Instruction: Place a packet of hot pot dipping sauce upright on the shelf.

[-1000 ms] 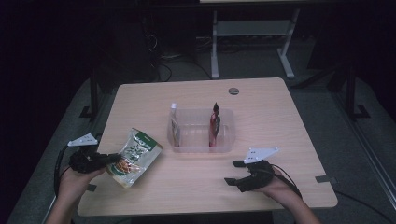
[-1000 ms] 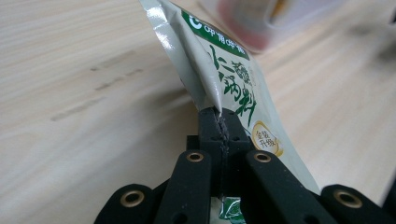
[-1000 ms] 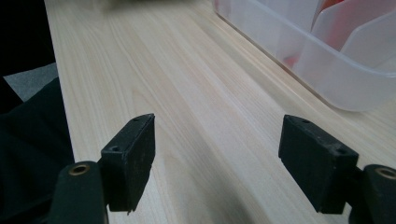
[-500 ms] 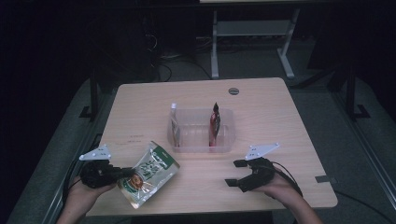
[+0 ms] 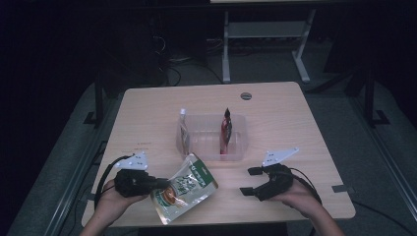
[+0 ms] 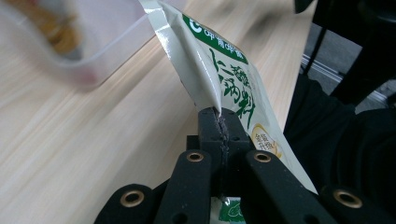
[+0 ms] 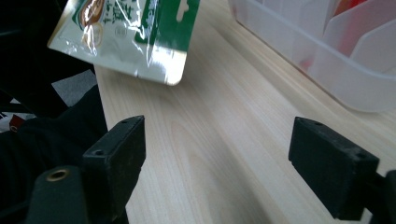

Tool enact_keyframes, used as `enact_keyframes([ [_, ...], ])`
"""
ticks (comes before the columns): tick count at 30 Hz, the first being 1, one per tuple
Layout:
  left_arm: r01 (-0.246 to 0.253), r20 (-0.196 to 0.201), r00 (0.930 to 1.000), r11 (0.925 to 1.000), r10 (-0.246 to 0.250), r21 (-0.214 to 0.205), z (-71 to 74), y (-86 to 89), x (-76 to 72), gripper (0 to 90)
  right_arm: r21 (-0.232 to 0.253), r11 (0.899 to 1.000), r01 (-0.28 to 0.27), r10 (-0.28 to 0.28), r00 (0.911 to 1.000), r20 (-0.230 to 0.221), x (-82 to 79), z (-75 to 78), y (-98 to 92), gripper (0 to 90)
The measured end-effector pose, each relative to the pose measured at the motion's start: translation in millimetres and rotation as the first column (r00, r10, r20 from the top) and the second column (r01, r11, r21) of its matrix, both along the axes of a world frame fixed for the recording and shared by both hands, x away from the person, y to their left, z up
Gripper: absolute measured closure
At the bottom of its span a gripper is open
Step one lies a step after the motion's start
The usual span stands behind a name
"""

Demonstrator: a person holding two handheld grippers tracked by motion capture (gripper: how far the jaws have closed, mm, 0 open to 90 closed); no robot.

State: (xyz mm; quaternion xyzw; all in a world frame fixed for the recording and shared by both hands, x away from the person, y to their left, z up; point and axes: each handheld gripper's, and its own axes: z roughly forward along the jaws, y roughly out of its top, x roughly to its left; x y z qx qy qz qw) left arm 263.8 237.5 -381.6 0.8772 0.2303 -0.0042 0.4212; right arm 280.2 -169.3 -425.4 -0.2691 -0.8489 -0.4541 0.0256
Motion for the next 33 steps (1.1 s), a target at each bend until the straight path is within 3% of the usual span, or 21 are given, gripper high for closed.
enact_keyframes([
  [4,0.060,0.008,0.9982,0.9982,-0.060,0.001,-0.8,-18.3,7.5,90.0,0.022,1.000,-0.012,0.012,0.9998,-0.013,4.3,1.4,-0.7,23.4],
  [15,0.182,0.035,0.9829,0.9832,-0.181,-0.015,-1.5,-56.5,23.2,90.0,0.079,0.992,-0.101,0.103,0.9946,-0.014,21.7,9.3,17.2,22.9],
  [20,0.203,0.053,0.9781,0.9782,-0.201,-0.042,-2.1,-62.6,24.7,90.0,0.106,0.986,-0.132,0.136,0.9902,-0.032,27.9,6.5,24.3,23.4],
  [25,0.220,0.067,0.9738,0.9746,-0.217,-0.041,-0.1,-65.1,22.5,90.0,0.109,0.982,-0.155,0.162,0.9852,-0.056,25.4,-0.6,32.1,25.4],
  [33,0.212,0.078,0.9750,0.9767,-0.208,-0.037,-1.2,-60.1,21.6,90.0,0.138,0.975,-0.173,0.185,0.9796,-0.078,22.1,-3.9,33.8,44.5],
])
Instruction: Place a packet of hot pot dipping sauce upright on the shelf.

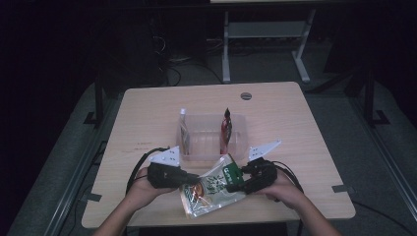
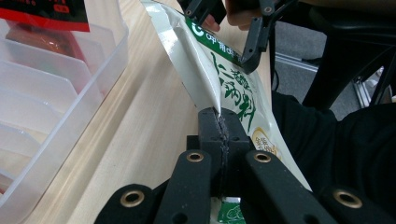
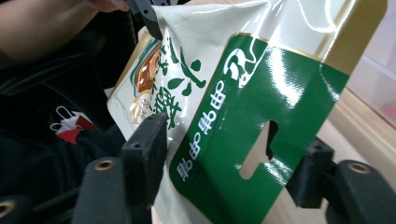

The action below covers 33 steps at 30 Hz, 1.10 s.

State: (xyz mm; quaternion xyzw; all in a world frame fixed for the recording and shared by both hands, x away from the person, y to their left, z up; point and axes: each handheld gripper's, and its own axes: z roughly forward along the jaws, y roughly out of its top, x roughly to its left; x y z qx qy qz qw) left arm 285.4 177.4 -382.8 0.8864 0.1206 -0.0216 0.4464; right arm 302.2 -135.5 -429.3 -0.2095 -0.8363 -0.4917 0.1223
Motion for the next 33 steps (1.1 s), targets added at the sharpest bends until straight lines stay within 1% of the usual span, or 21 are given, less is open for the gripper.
enact_keyframes([
  [3,-0.006,-0.002,1.0000,1.0000,0.006,-0.004,-0.9,1.5,1.8,90.0,0.026,1.000,-0.006,0.006,1.0000,-0.002,-0.9,2.2,-0.2,54.4],
  [7,-0.007,-0.002,1.0000,1.0000,0.007,-0.003,-2.5,3.0,3.3,90.0,0.035,0.999,-0.025,0.025,0.9997,0.003,-2.2,3.4,0.3,63.6],
  [8,-0.009,-0.001,1.0000,0.9999,0.009,-0.010,-3.3,3.1,3.4,90.0,0.039,0.999,-0.025,0.025,0.9997,0.002,-2.4,3.8,0.2,65.0],
  [11,-0.011,-0.001,0.9999,0.9999,0.011,-0.006,-3.6,4.0,4.0,90.0,0.060,0.998,-0.036,0.036,0.9994,-0.004,-1.7,4.1,-0.4,69.0],
  [14,-0.014,0.002,0.9999,0.9999,0.014,-0.008,-3.7,4.6,4.8,89.9,0.070,0.997,-0.037,0.037,0.9993,-0.006,-2.1,5.6,-0.7,72.5],
  [16,-0.015,0.009,0.9998,0.9999,0.016,-0.008,-4.0,4.7,5.3,89.9,0.067,0.997,-0.041,0.041,0.9991,-0.003,-2.2,6.2,-0.9,75.7],
  [19,-0.023,0.020,0.9995,0.9997,0.023,-0.007,-4.6,4.7,5.6,89.9,0.067,0.997,-0.040,0.040,0.9992,0.008,-2.9,7.5,-0.4,82.5],
  [21,-0.025,0.019,0.9995,0.9996,0.025,-0.011,-5.1,4.8,6.1,89.9,0.074,0.996,-0.046,0.045,0.9989,0.013,-3.6,8.6,-0.4,88.1],
  [25,-0.029,0.023,0.9993,0.9996,0.029,-0.001,-7.8,3.9,6.6,89.8,0.069,0.996,-0.061,0.059,0.9978,0.029,-5.5,10.8,1.1,89.8],
  [27,-0.029,0.018,0.9994,0.9996,0.030,-0.003,-9.2,3.2,7.3,89.7,0.070,0.995,-0.067,0.066,0.9974,0.029,-5.8,10.6,1.1,89.9],
  [33,-0.036,0.020,0.9991,0.9993,0.036,-0.004,-11.2,3.7,9.9,88.8,0.074,0.995,-0.063,0.060,0.9971,0.047,-7.2,11.7,0.7,90.0],
])
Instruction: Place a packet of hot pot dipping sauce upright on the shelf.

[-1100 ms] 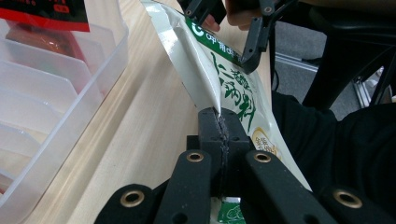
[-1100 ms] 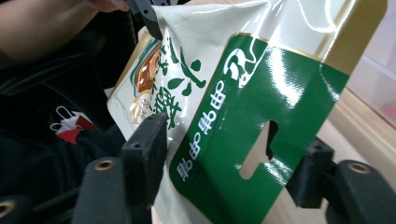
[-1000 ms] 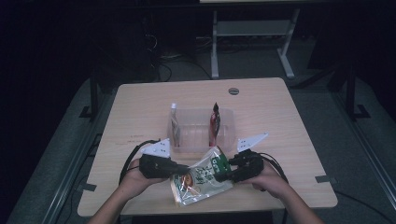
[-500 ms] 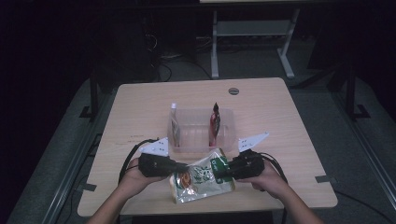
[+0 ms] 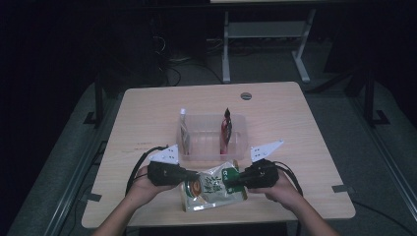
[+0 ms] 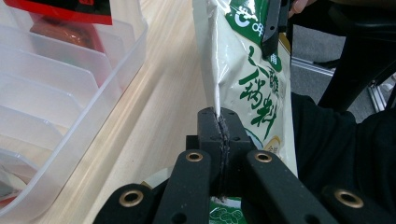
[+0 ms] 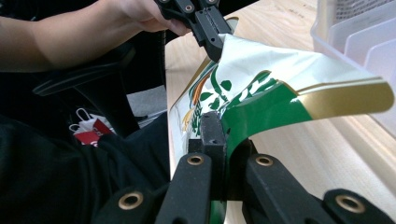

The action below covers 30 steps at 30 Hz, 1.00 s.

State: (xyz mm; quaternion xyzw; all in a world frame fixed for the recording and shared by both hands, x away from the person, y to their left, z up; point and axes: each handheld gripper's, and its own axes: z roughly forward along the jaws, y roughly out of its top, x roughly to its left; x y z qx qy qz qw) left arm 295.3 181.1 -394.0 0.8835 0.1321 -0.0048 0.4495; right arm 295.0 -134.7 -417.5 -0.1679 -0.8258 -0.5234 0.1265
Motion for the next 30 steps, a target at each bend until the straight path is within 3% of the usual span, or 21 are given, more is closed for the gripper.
enact_keyframes([
  [7,-0.030,-0.002,0.9995,0.9995,0.030,-0.004,0.4,0.6,-0.5,80.3,0.011,1.000,0.011,-0.011,0.9999,0.005,-0.8,1.3,-0.4,90.0],
  [10,-0.041,-0.013,0.9991,0.9987,0.041,-0.029,1.2,2.9,0.4,74.0,0.015,1.000,0.013,-0.014,0.9997,0.022,-2.9,2.5,0.8,90.0],
  [17,-0.076,-0.028,0.9968,0.9965,0.075,-0.036,0.9,10.3,-3.1,44.6,0.038,0.999,0.007,-0.009,0.9991,0.043,-5.3,8.5,1.0,90.0],
  [19,-0.097,-0.017,0.9952,0.9949,0.096,-0.027,0.4,13.4,-4.6,35.4,0.048,0.999,0.009,-0.011,0.9990,0.043,-5.8,10.1,0.2,90.0],
  [22,-0.124,-0.023,0.9920,0.9922,0.124,-0.015,0.1,18.3,-5.3,27.8,0.072,0.997,0.011,-0.014,0.9987,0.048,-6.2,13.8,-0.6,90.0],
  [30,-0.143,-0.031,0.9893,0.9897,0.143,-0.008,1.9,22.7,-10.1,25.0,0.123,0.992,0.007,-0.015,0.9981,0.059,-8.3,27.5,0.7,90.0],
])
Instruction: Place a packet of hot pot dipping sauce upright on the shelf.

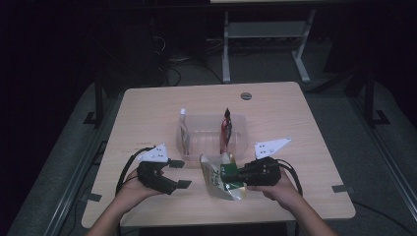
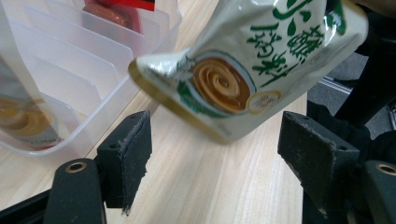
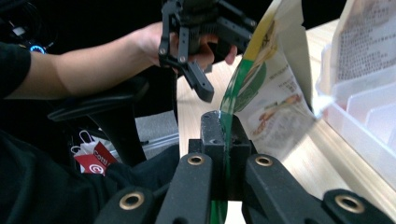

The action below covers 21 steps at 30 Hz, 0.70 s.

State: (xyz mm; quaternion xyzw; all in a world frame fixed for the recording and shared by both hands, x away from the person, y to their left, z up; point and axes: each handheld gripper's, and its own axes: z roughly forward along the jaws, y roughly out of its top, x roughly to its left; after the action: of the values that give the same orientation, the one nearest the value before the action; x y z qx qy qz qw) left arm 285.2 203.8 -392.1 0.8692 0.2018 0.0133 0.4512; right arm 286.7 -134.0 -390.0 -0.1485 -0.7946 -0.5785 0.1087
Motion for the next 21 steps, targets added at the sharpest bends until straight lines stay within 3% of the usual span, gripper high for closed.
enact_keyframes([
  [12,0.020,0.024,0.9995,0.9951,-0.023,0.097,-26.0,1.0,-10.7,21.3,0.035,0.999,0.023,-0.025,0.9985,0.048,7.4,16.8,3.8,90.0],
  [21,0.016,0.018,0.9997,0.9941,-0.018,0.108,-30.0,2.3,-9.0,21.3,0.071,0.997,0.041,-0.047,0.9955,0.082,14.9,33.7,4.5,90.0],
])
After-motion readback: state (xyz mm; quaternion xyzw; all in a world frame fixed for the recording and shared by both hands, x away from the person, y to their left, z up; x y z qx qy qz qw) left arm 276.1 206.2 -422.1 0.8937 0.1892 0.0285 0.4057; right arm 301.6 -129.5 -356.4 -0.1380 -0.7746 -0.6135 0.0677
